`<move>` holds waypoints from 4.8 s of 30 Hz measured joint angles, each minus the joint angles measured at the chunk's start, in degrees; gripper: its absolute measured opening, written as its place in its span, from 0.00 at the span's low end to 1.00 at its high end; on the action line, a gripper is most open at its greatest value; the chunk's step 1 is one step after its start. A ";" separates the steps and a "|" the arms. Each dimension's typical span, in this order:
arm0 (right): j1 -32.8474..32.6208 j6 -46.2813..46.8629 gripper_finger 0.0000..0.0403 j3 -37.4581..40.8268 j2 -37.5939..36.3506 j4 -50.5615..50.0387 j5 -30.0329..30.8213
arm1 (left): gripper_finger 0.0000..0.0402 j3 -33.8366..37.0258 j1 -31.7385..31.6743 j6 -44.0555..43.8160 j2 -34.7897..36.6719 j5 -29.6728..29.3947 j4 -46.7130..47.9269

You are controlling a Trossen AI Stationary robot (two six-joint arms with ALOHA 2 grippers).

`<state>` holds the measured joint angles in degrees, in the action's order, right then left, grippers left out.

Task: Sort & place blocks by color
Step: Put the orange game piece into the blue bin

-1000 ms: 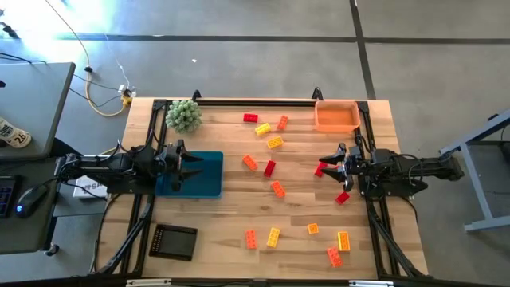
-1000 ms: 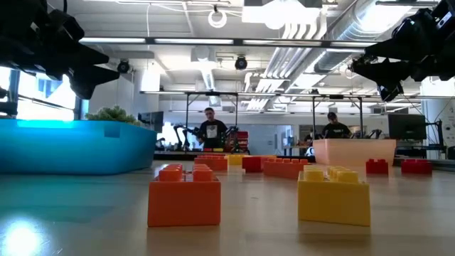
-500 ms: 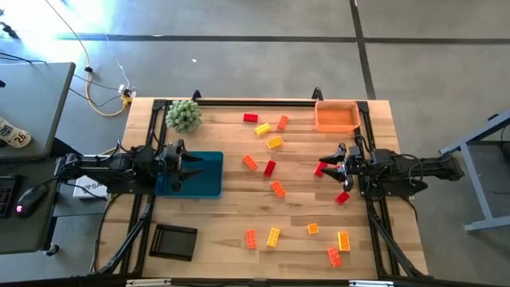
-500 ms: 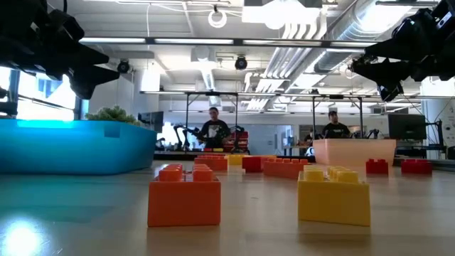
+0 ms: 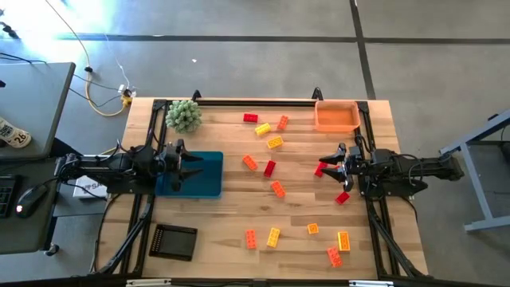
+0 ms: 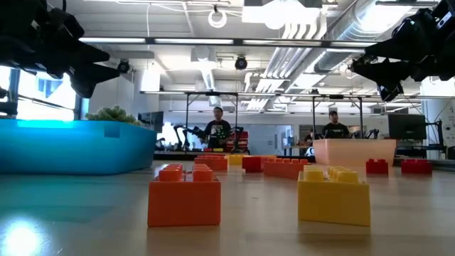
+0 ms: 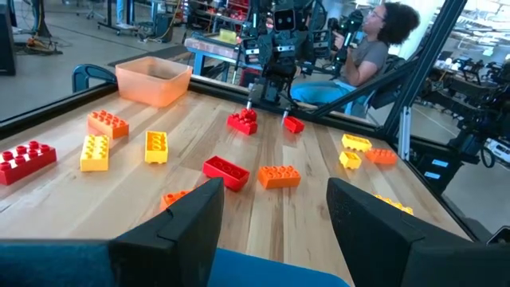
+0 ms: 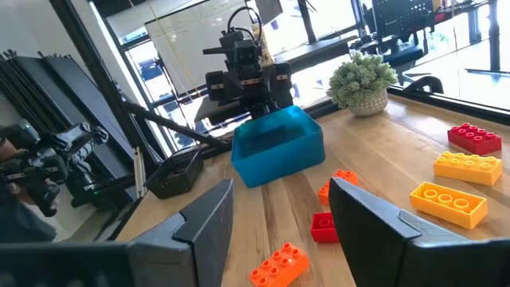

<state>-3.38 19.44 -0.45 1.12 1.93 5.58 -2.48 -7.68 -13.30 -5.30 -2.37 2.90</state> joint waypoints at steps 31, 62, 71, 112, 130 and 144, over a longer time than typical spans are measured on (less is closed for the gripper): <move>0.00 0.00 0.48 -0.02 -0.02 0.00 0.00 | 0.53 0.00 -0.29 -19.81 0.00 -24.30 -26.51; 0.00 0.00 0.48 -0.02 -0.02 0.00 0.01 | 0.53 -35.31 -2.60 21.03 -30.45 -11.51 -6.93; 0.00 0.00 0.48 0.00 -0.02 -0.01 0.01 | 0.53 -40.76 -3.37 23.10 -45.64 -9.62 -6.94; 0.00 0.00 0.48 -0.02 -0.02 0.00 0.01 | 0.53 -59.49 -4.31 46.60 -86.87 7.13 16.09; 0.00 0.00 0.48 -0.01 -0.02 -0.01 0.01 | 0.53 -67.91 -7.45 54.76 -101.15 2.10 24.94; 0.00 0.02 0.48 -0.02 -0.02 0.00 0.02 | 0.53 -69.46 -9.59 62.05 -102.07 2.14 27.18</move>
<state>-3.38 19.46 -0.47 1.10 1.93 5.61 -71.94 -17.28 48.75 -107.37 -0.23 30.08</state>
